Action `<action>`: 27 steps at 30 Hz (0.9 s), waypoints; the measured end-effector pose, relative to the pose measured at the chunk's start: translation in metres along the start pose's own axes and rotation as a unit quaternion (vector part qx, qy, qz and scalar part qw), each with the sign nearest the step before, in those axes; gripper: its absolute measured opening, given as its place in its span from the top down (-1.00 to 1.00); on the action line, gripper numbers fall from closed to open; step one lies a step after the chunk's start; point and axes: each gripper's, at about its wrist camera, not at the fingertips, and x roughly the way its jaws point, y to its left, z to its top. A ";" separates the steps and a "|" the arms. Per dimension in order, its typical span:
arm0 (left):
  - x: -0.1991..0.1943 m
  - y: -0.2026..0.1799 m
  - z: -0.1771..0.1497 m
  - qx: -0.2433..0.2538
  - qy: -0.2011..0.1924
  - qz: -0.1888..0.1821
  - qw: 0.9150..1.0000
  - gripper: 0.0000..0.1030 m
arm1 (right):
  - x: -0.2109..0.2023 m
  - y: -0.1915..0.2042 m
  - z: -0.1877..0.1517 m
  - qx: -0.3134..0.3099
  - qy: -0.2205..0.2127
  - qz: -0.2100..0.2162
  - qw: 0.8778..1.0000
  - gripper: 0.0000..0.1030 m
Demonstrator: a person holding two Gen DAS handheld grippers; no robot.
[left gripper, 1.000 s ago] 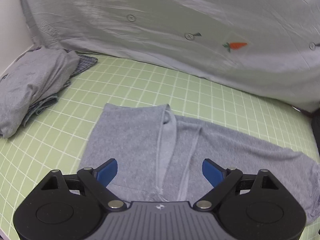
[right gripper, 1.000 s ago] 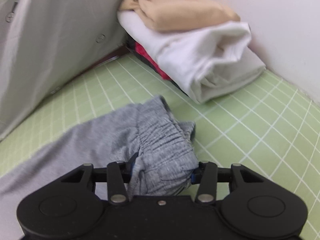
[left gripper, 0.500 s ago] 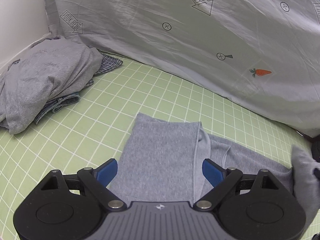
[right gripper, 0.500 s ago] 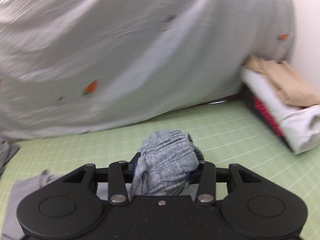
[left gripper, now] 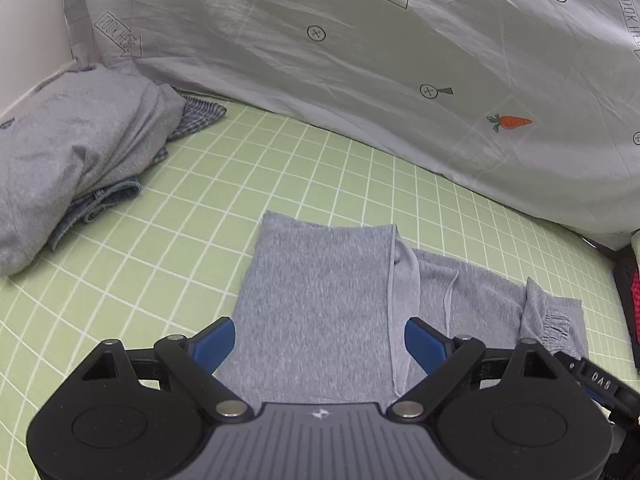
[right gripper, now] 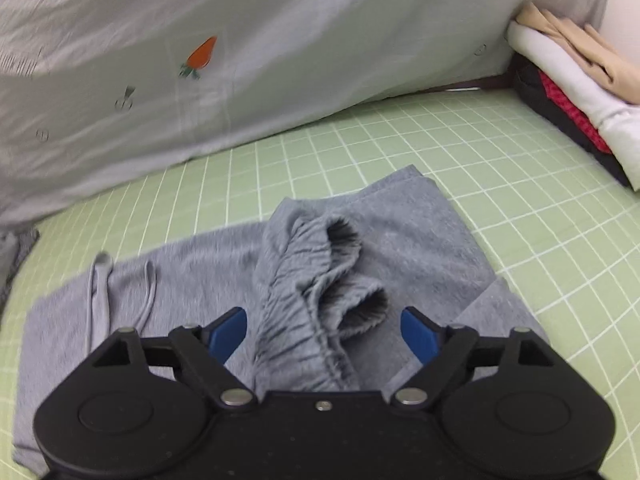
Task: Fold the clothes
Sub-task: 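Grasp the sweatpants waistband with the right gripper and fold it over the legs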
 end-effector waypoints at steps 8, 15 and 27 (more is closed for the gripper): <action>-0.002 0.001 -0.005 -0.016 0.003 0.019 1.000 -0.78 | 0.027 0.003 0.011 0.029 0.037 0.065 0.997 0.06; -0.002 0.009 -0.011 -0.037 0.009 0.033 0.999 -0.78 | 0.017 0.054 0.012 -0.069 0.037 0.126 0.989 0.54; 0.007 0.031 -0.007 -0.058 0.025 0.061 0.996 -0.78 | -0.013 0.018 0.019 0.000 -0.024 0.041 0.999 -0.30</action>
